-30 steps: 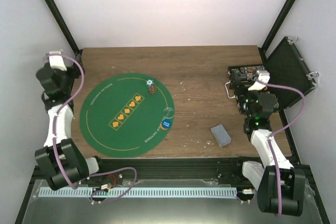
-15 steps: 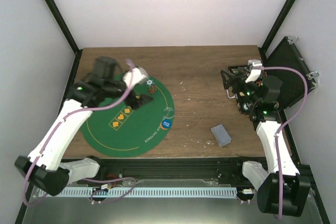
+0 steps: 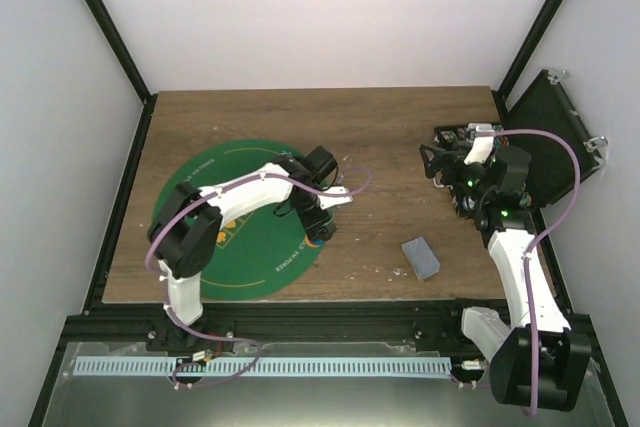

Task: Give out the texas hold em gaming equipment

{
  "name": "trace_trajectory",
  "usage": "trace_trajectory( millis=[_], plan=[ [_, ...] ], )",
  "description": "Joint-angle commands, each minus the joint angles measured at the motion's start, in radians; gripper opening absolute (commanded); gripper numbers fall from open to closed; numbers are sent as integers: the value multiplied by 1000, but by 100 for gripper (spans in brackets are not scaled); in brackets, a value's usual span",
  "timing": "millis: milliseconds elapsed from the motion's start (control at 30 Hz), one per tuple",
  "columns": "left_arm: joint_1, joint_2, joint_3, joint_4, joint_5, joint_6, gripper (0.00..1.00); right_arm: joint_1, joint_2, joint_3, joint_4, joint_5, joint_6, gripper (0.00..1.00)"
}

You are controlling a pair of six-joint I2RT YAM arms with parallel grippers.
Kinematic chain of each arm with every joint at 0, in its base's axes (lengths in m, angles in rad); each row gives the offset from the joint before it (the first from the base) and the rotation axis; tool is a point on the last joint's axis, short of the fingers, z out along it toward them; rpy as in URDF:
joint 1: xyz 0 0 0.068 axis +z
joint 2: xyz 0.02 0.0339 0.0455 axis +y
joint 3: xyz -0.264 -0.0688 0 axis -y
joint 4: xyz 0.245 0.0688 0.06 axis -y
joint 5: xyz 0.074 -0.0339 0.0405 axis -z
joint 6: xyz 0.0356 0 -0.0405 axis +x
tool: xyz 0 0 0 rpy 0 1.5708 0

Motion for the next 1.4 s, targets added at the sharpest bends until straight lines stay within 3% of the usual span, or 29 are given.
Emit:
trace_trajectory(
  millis=[0,333,700,900,1367],
  plan=[
    [-4,61,68,88,-57,-26,100,-4,7,14,-23,17,-25,100],
    [-5,205,119,135,-161,-22,99,-4,58,7,-1,-29,-19,100],
    [-3,221,95,101,-150,-5,86,-5,76,7,5,-53,-16,100],
    [8,211,77,110,-148,6,65,-4,73,7,10,-60,-13,100],
    [8,104,95,103,-75,14,4,-4,61,7,13,-74,-8,100]
  ],
)
